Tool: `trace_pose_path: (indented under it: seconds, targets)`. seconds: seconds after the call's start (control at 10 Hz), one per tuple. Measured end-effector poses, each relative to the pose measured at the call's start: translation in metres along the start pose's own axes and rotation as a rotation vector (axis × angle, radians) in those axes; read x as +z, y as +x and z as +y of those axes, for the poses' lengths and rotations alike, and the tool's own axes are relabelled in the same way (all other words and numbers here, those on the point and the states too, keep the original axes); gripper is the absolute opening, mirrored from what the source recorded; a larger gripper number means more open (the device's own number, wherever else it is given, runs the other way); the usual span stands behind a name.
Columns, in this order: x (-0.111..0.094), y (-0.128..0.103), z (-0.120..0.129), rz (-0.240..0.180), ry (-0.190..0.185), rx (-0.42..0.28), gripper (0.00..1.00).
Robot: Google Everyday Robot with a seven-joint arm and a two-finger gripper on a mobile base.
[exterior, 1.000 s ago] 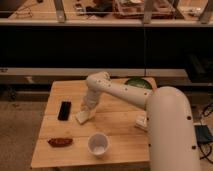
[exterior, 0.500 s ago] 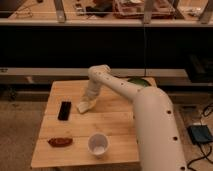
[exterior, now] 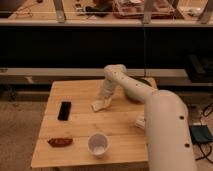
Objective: Wipe the white sponge on the table
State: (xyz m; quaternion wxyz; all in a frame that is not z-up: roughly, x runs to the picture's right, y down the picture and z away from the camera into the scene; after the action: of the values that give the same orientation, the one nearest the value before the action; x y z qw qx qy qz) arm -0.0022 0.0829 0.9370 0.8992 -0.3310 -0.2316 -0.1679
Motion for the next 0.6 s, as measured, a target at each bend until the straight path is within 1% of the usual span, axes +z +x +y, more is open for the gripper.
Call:
trace_pose_path:
  seconds: [0.1,0.2,0.3,0.6]
  targets:
    - [-0.003,0.01,0.019,0.009,-0.017,0.026,0.41]
    - [-0.004,0.012,0.03,0.012,-0.027,0.032,0.41]
    - [-0.008,0.009,0.042,0.015,-0.032,0.03,0.41]
    - [-0.018,-0.01,0.073,0.025,-0.024,-0.001,0.41]
